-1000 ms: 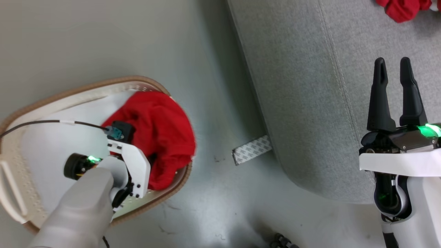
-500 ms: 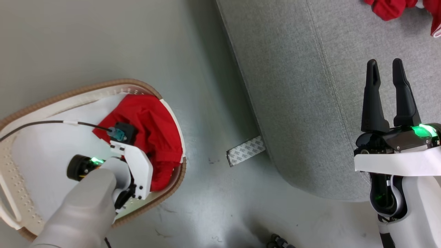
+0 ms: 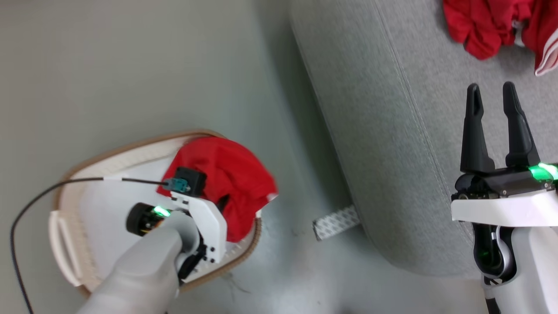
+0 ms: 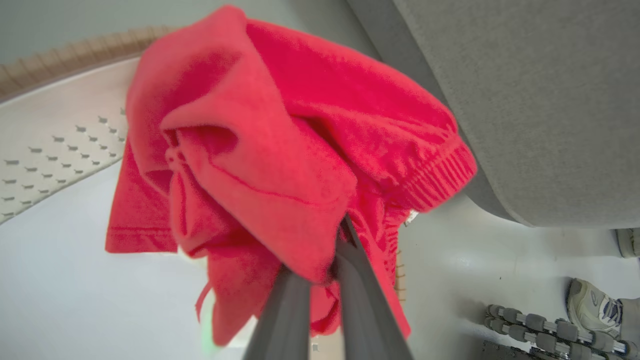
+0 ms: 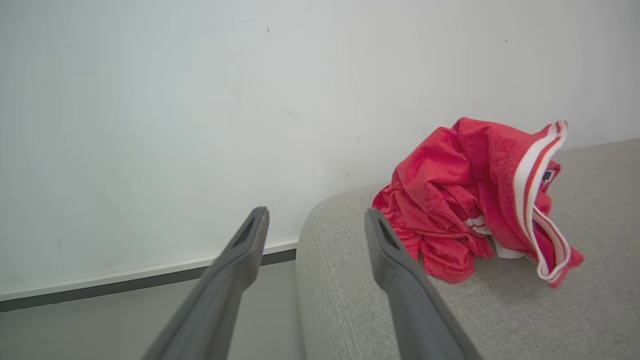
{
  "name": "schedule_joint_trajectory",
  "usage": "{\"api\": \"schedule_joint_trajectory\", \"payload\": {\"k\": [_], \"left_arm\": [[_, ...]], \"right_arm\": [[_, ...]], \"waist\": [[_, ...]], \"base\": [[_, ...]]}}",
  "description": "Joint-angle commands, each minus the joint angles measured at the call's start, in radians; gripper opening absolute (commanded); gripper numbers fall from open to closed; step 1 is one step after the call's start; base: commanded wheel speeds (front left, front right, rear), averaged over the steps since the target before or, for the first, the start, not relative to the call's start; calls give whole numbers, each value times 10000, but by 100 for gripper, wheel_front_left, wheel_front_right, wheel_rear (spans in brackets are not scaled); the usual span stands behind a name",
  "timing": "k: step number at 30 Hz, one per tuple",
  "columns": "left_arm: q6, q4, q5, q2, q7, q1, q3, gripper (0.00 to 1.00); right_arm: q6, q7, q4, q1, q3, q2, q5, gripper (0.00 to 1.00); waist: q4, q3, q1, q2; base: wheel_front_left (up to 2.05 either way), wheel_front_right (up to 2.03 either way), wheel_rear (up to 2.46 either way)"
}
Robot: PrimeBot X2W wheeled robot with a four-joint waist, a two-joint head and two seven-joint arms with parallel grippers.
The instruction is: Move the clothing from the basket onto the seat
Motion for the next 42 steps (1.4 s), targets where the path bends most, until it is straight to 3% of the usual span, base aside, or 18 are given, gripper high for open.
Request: {"api": "schedule_joint_trajectory", "payload": {"k": [1,10,19,32,42], "left_arm": [[20,-100,-129,-56,-194,176,-64,0],[20,-616,-753,-348,-1620,563,-292,0],[20,-1451,-762,-497,-1985,803,-230,0],[461,-4193,376,-247,-1982,1515,1682,0],[906,-6352,915,145,-1983,2042,2447,0]], "right_arm": [[-22,0,65,150,-59,-8,-171,100],[-22,0,343,584,-203,-14,-669,100],[-22,2,681,1268,-279,-14,-881,100],[-22,0,1279,2334,774,-328,-732,100],[-22,2,1602,2735,1696,-267,-568,100]], "waist": [[484,-593,0,0],[1416,-2147,0,0],[2224,-3707,0,0],[3181,-5197,0,0],[3617,-6059,0,0]], "base": [[0,0,0],[0,0,0],[0,0,0],[0,0,0],[0,0,0]]}}
